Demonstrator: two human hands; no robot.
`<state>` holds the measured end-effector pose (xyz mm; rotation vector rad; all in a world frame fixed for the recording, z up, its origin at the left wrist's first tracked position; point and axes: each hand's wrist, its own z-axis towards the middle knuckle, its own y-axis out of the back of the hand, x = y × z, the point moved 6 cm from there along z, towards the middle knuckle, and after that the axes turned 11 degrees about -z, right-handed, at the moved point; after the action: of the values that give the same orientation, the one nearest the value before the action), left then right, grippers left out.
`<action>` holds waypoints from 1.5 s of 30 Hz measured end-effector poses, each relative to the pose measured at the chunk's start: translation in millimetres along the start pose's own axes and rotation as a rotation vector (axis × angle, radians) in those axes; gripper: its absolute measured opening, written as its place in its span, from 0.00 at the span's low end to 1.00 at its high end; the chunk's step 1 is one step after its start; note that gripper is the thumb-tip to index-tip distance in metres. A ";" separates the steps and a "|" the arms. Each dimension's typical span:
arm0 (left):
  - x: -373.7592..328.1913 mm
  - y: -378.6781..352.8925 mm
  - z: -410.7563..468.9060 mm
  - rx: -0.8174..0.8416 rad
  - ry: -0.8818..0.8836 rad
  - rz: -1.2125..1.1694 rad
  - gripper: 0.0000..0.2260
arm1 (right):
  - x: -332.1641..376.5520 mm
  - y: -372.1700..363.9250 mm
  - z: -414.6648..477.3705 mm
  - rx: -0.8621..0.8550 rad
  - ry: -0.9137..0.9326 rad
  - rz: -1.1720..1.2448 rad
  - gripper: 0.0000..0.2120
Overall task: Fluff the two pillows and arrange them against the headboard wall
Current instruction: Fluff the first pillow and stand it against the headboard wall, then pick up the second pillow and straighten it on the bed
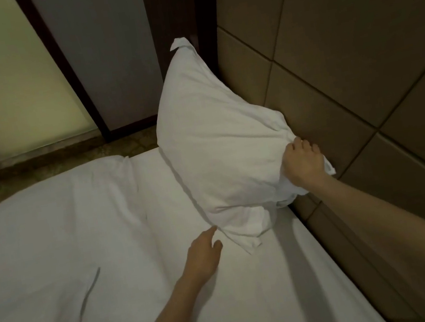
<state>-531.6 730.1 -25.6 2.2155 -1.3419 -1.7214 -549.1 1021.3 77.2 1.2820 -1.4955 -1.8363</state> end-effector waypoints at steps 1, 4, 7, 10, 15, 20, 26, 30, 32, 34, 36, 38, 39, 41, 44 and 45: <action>-5.8 5.0 -3.0 -0.023 -0.015 -0.026 0.21 | -4.2 1.3 -5.6 0.002 0.000 0.008 0.19; -19.1 23.7 -16.8 -0.098 -0.002 -0.137 0.19 | -19.9 1.0 -25.9 0.073 -0.026 0.052 0.16; -27.3 41.4 -32.4 -0.167 0.029 -0.228 0.17 | -29.0 5.8 -47.4 0.136 -0.059 0.182 0.15; -33.6 57.2 -50.3 -0.245 0.084 -0.381 0.16 | -28.1 12.3 -67.1 0.204 -0.074 0.402 0.14; -51.8 76.3 -84.5 -0.309 0.125 -0.660 0.13 | -20.8 29.0 -107.4 0.265 -0.003 0.768 0.13; -70.7 81.7 -126.7 -0.320 0.087 -0.754 0.11 | -30.6 25.4 -157.4 0.329 -0.079 1.006 0.10; -69.2 62.5 -179.5 -0.296 0.100 -0.764 0.15 | -38.6 16.3 -224.3 0.477 -0.172 1.283 0.04; -61.7 47.7 -205.4 -0.293 0.114 -0.780 0.15 | -45.6 9.1 -266.1 0.591 -0.219 1.364 0.10; -56.1 40.0 -216.1 -0.279 0.119 -0.781 0.15 | -46.9 6.7 -283.9 0.625 -0.228 1.404 0.12; -46.9 33.5 -229.7 -0.273 0.136 -0.784 0.15 | -44.9 4.2 -303.4 0.651 -0.242 1.444 0.10; -35.4 28.0 -240.0 -0.268 0.153 -0.788 0.15 | -39.8 1.9 -318.3 0.679 -0.257 1.467 0.09; -19.8 25.5 -252.1 -0.268 0.177 -0.799 0.15 | -31.1 0.4 -333.2 0.698 -0.261 1.469 0.08; -11.6 25.3 -256.4 -0.269 0.189 -0.808 0.15 | -26.5 -0.6 -338.8 0.704 -0.258 1.467 0.09; 2.6 26.3 -262.5 -0.276 0.203 -0.823 0.14 | -18.3 -2.2 -346.9 0.710 -0.257 1.454 0.09; 36.2 37.5 -278.8 -0.298 0.241 -0.840 0.15 | 8.8 -2.1 -364.2 0.730 -0.247 1.428 0.05; 52.2 43.6 -286.0 -0.312 0.262 -0.843 0.15 | 22.8 -0.7 -370.8 0.743 -0.241 1.417 0.04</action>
<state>-327.4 539.6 66.5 2.8492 -0.0338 -1.5420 -241.5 813.0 74.3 -0.0527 -2.3502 -0.4846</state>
